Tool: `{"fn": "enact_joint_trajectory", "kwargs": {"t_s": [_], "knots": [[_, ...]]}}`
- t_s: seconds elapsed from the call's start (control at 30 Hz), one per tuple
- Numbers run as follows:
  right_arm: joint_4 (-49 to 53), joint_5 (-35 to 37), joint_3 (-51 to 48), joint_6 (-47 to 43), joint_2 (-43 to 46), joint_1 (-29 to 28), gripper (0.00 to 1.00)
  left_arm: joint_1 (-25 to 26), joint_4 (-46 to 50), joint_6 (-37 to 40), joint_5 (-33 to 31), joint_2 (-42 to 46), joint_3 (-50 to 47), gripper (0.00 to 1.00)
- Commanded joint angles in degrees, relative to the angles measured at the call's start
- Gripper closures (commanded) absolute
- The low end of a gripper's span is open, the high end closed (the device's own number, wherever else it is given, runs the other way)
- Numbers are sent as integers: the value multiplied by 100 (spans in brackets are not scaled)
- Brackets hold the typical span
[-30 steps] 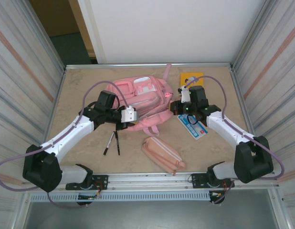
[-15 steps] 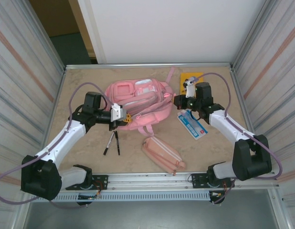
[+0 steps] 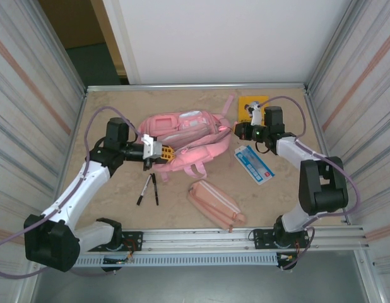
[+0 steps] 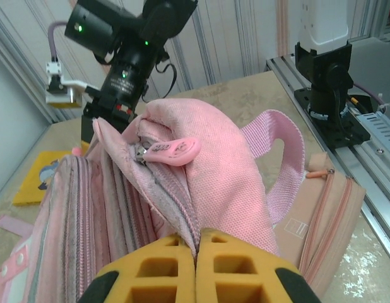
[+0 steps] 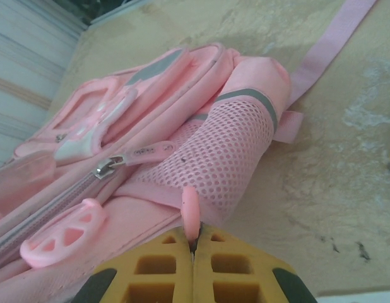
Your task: Pack the student bag
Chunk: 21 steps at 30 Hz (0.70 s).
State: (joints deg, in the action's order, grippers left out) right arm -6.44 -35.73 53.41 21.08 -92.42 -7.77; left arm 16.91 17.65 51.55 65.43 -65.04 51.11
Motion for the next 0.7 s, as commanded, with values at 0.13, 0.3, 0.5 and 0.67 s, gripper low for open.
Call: {"fn": "enact_joint_trajectory", "kwargs": {"t_s": [0.13,0.3,0.5,0.67], "knots": [[-524,-211,277,661,-613,87,97,-15,-656,-220,1006,79,403,100],[-481,-287,444,849,-858,98,87,-14,-542,-161,1055,-36,630,100],[260,118,528,914,-360,128,73,-12,-478,-75,930,-154,643,100],[1978,918,724,791,851,22,54,-23,-207,226,462,-289,534,100]]}}
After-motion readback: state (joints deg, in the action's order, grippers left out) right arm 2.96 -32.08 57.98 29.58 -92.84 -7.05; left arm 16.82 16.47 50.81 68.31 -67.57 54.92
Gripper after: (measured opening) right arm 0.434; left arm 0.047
